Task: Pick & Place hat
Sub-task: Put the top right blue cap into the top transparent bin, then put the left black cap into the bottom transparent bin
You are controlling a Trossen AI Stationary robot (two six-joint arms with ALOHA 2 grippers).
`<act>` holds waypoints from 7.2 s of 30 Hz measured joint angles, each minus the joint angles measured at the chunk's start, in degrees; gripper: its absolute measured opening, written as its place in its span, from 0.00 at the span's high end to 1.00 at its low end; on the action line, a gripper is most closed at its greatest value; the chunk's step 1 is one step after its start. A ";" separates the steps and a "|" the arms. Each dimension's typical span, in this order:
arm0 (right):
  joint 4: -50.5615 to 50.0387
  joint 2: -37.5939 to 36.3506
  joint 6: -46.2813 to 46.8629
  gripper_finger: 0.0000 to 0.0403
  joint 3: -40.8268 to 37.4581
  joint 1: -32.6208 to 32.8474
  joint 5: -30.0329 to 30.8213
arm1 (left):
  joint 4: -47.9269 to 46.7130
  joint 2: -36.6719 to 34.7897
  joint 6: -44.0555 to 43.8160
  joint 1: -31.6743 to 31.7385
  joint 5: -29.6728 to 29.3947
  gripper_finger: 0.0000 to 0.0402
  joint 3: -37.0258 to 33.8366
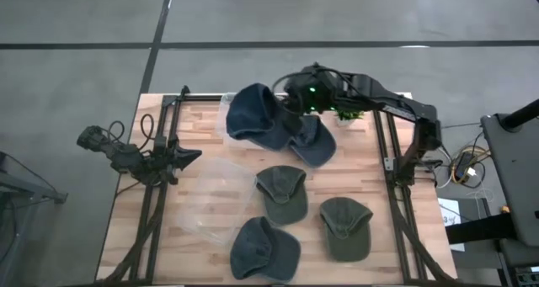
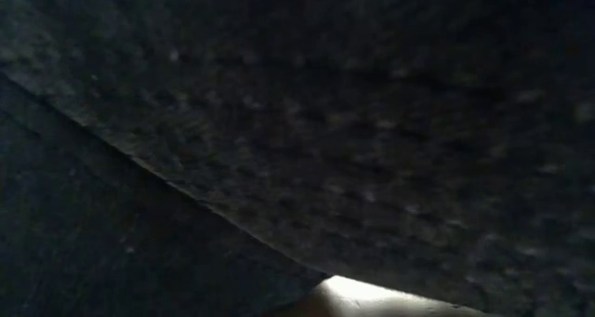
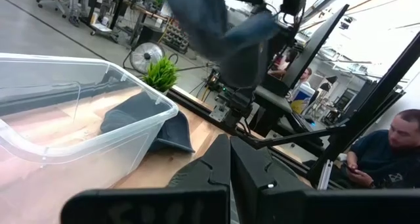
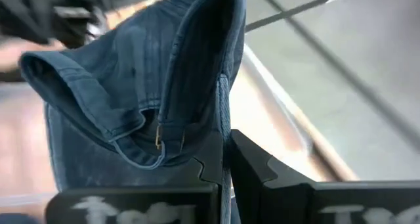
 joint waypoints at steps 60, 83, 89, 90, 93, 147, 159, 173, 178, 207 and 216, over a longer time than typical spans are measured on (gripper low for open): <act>2.43 25.47 -28.42 0.97 14.50 -10.15 -3.23 | -0.07 0.00 0.00 -0.02 0.00 0.99 0.00; 1.22 25.52 -21.71 0.97 5.92 -10.14 -4.86 | -0.04 0.00 0.02 -0.02 0.00 0.99 0.00; 1.18 25.52 -21.28 0.97 4.91 -10.14 -4.85 | -0.06 0.00 0.00 -0.02 0.02 0.99 0.00; 1.25 25.52 -21.02 0.97 4.85 -10.14 -4.84 | -0.06 0.00 0.00 -0.02 0.00 0.99 0.00; 1.50 25.52 -20.82 0.95 4.84 -10.14 -4.84 | -0.05 0.00 0.00 -0.02 0.00 0.99 0.00; -8.29 -24.29 -2.82 0.92 -16.37 10.24 1.58 | 0.04 -0.02 0.24 -0.02 0.01 0.99 0.00; 24.55 -42.53 3.92 0.92 -54.33 14.54 2.74 | 7.10 -0.02 2.96 -0.02 -0.08 0.99 -0.02; 43.41 -50.47 15.23 0.92 -80.69 16.28 2.07 | 7.26 -0.02 3.05 0.00 0.00 0.99 -0.02; 43.34 -48.61 16.42 0.92 -82.59 16.27 0.18 | 7.28 -0.02 2.44 0.00 0.00 0.99 -0.02; 20.92 -22.53 24.99 0.73 -64.24 16.24 -18.61 | 6.25 0.00 2.10 0.00 0.02 0.99 -0.02; 25.75 -17.83 27.04 0.51 -65.91 16.24 -21.91 | 5.95 -0.02 2.05 -0.02 0.07 0.99 0.00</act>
